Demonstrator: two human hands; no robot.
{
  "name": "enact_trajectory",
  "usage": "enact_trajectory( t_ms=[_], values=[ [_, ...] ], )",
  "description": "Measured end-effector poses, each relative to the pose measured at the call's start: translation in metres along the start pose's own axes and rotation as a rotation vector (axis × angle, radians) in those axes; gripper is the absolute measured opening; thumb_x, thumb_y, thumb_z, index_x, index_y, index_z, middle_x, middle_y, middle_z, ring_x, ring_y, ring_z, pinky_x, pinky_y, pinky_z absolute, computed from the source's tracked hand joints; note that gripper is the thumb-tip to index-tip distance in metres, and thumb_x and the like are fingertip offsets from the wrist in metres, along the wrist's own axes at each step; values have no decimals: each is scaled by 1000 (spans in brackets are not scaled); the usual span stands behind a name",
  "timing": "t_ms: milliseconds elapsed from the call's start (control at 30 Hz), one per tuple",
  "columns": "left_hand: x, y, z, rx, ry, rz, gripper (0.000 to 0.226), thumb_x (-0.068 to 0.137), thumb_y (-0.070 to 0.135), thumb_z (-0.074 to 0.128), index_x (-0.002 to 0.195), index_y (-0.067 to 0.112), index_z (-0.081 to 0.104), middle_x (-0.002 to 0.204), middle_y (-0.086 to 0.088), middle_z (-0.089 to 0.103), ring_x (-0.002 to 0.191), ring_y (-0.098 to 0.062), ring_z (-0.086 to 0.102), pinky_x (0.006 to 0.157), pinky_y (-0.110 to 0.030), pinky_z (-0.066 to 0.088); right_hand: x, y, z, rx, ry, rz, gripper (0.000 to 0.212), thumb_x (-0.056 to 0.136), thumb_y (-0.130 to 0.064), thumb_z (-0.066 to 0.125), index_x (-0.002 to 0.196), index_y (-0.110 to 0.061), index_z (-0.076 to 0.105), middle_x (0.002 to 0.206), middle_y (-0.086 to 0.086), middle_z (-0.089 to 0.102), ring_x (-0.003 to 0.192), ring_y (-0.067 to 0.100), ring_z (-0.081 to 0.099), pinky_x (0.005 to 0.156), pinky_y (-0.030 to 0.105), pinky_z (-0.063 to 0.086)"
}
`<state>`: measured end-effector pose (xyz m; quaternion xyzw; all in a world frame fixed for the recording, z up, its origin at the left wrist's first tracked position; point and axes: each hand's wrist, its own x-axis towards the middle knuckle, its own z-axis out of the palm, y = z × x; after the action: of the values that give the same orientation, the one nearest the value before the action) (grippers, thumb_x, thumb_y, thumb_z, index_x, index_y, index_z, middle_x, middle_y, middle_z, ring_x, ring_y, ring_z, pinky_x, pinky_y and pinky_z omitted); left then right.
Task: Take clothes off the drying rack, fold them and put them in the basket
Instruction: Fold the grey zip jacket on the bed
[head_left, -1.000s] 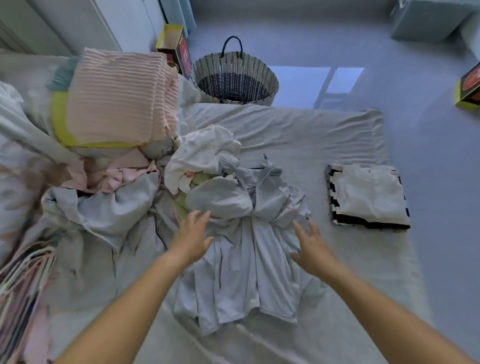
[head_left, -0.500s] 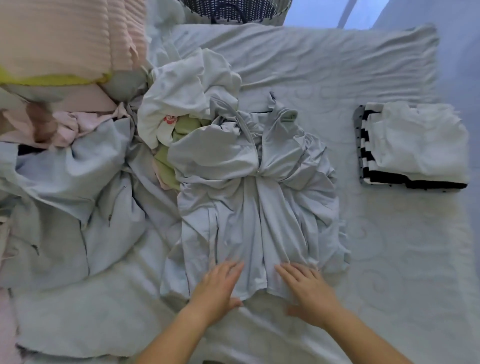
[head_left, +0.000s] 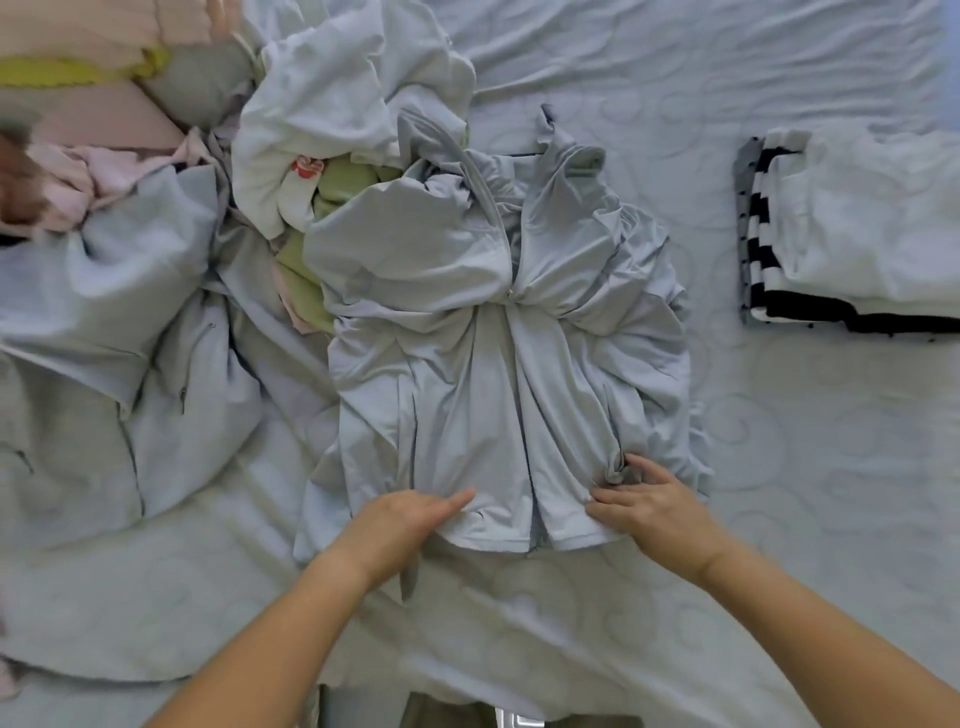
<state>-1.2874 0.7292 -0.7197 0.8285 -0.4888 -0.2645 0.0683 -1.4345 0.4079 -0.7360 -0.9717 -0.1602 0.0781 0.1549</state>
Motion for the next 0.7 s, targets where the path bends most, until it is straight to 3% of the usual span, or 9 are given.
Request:
enact_trajectory(
  t_ms=[100, 200, 267, 333, 367, 433, 533, 600, 700],
  values=[
    [-9, -11, -15, 82, -168, 165, 70, 65, 22, 64, 131, 36, 48, 85, 17, 68, 62, -6, 62, 51, -15, 45, -21, 14, -19, -73, -95, -83, 39, 60, -2, 56, 83, -27, 76, 80, -12, 72, 73, 10, 70, 113, 38, 24],
    [-27, -19, -19, 101, -259, 165, 77, 68, 22, 79, 134, 40, 45, 102, 12, 68, 83, -12, 64, 66, -21, 48, -53, 33, -28, -131, -261, -52, 38, 53, -4, 71, 79, -32, 73, 72, -16, 68, 70, 9, 69, 121, 35, 1],
    [-34, -16, -15, 104, -215, 206, 61, 71, 34, 75, 126, 42, 50, 88, 16, 68, 72, -7, 63, 57, -18, 44, -73, 40, -29, -121, -297, -25, 42, 51, -16, 81, 89, -33, 74, 78, -18, 70, 75, 5, 69, 120, 38, 7],
    [-39, -6, -13, 59, -179, 198, 50, 75, 58, 59, 121, 38, 53, 81, 21, 65, 64, -2, 60, 51, -15, 41, -88, 37, -33, -95, -248, 3, 37, 75, -50, 66, 108, -33, 72, 97, -17, 71, 91, 4, 68, 112, 43, 22],
    [-42, -1, -11, 26, -163, 157, 53, 80, 65, 48, 123, 36, 54, 92, 21, 65, 72, -1, 61, 56, -14, 44, -91, 32, -35, -62, -198, 75, 47, 84, -62, 50, 115, -31, 69, 107, -14, 71, 98, 6, 67, 108, 45, 27],
    [-43, 11, -10, -17, -71, 91, 57, 91, 66, 34, 131, 30, 51, 118, 14, 62, 94, -4, 63, 73, -18, 51, -94, 25, -38, 17, -13, 341, 58, 91, -65, 34, 120, -26, 66, 113, -4, 69, 101, 15, 66, 103, 46, 32],
    [-29, 30, -11, -104, 81, -82, 58, 96, 60, 29, 140, 25, 44, 138, 3, 52, 115, -13, 56, 89, -28, 50, -82, 27, -35, 95, 173, 863, 43, 96, -43, 47, 125, -14, 60, 116, 10, 66, 102, 31, 63, 94, 48, 39],
    [-10, 48, -9, -142, 93, -149, 59, 96, 58, 29, 144, 25, 36, 144, 0, 45, 122, -17, 52, 93, -34, 49, -67, 34, -30, 185, 117, 1116, 43, 91, -26, 62, 131, -12, 57, 124, 15, 60, 109, 37, 57, 93, 49, 39],
    [29, 82, -8, -232, 92, -158, 61, 93, 56, 34, 145, 25, 30, 149, -2, 39, 127, -22, 50, 94, -39, 50, -40, 39, -28, 271, -29, 1207, 54, 84, -34, 69, 135, -24, 53, 139, 9, 46, 124, 32, 46, 103, 46, 33]
  ],
)
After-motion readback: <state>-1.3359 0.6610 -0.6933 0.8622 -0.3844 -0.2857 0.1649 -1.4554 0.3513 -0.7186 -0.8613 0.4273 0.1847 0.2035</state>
